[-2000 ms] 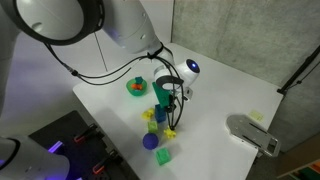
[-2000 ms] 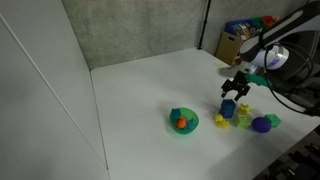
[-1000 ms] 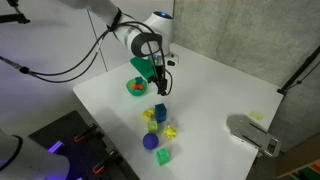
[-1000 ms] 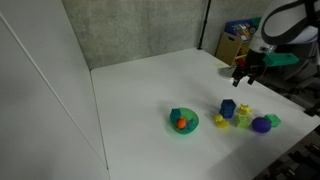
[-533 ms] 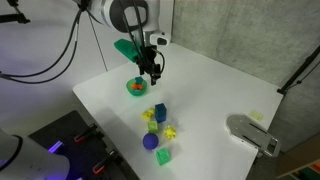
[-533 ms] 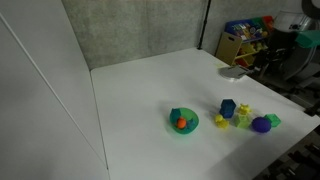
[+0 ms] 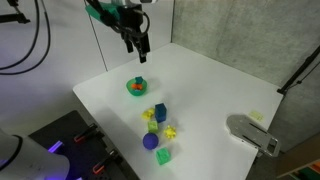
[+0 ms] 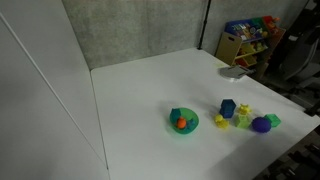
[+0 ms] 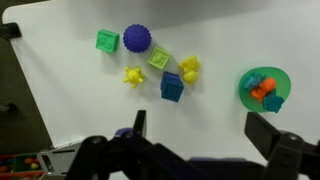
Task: Pick up the blue block from the green bowl and put it on the blue block on the table
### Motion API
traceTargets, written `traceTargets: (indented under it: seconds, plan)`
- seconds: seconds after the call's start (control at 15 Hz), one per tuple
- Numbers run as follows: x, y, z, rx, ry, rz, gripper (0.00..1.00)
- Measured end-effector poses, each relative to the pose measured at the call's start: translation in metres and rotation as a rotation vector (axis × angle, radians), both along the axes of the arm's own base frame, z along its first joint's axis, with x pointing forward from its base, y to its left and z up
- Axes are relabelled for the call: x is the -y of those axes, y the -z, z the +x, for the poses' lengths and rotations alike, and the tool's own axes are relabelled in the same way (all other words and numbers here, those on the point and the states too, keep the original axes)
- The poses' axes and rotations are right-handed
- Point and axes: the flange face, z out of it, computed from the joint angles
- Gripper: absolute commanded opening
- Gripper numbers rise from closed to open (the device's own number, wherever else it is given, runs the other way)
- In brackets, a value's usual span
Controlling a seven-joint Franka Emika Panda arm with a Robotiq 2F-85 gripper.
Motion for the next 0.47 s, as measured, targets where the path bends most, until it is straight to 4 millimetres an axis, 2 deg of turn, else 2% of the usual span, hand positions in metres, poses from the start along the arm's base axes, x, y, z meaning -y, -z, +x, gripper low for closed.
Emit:
traceTargets:
  seconds: [0.2,0.47]
  plan:
    - [-0.003,-0.027,-0.016,0.034,-0.004,-0.004,1.00]
    - [-0.004,-0.035,-0.023,0.038,-0.003,-0.004,1.00]
